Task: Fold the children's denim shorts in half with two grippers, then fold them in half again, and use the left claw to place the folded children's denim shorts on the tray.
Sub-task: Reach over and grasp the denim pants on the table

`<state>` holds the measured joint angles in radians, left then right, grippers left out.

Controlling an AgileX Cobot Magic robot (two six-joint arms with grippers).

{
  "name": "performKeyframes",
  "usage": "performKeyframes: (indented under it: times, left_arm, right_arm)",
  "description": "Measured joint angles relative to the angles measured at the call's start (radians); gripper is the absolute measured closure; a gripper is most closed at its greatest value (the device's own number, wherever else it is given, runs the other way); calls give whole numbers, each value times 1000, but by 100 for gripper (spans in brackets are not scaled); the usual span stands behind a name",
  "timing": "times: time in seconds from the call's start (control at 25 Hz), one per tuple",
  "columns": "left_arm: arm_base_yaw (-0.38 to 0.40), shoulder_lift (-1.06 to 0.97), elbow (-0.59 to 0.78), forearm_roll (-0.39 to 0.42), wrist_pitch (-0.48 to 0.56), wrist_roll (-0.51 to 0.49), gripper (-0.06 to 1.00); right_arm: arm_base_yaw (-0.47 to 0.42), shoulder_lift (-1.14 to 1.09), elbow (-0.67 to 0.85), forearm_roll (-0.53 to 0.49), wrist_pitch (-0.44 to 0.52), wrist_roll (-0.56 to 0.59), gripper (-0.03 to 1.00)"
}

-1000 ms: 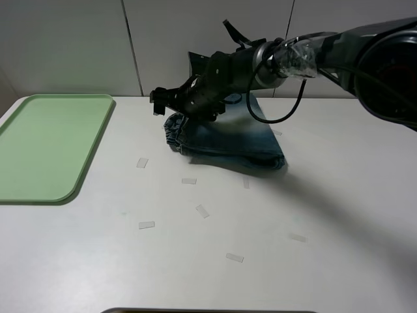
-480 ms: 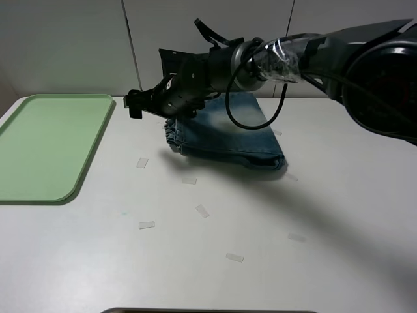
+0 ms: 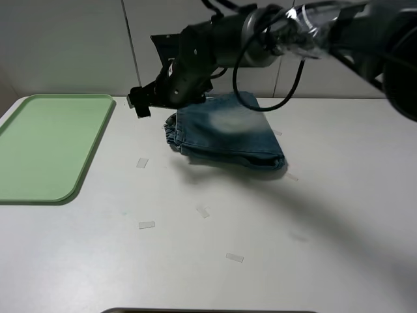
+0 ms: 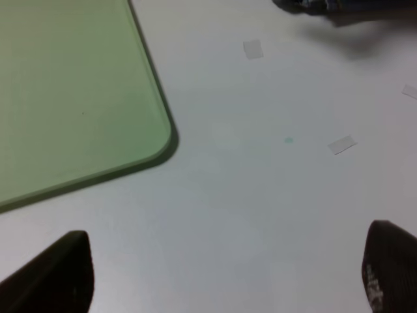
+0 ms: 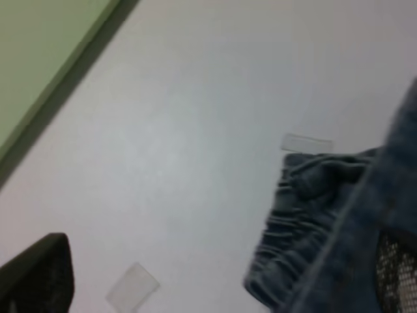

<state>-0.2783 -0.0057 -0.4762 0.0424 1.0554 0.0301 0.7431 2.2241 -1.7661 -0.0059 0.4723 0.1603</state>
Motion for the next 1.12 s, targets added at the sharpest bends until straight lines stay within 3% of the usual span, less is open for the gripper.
performKeyframes:
  times: [0.16, 0.28, 0.68, 1.12]
  left_arm:
    - [0, 0, 0, 0, 0, 0, 13]
    - [0, 0, 0, 0, 0, 0, 13]
    - [0, 0, 0, 0, 0, 0, 13]
    - [0, 0, 0, 0, 0, 0, 13]
  right_arm:
    - [-27, -108, 35, -69, 97, -48, 27]
    - [-52, -196, 111, -79, 104, -66, 27]
    - [-181, -523, 494, -22, 12, -236, 27]
    - [-351, -867, 833, -27, -61, -251, 27]
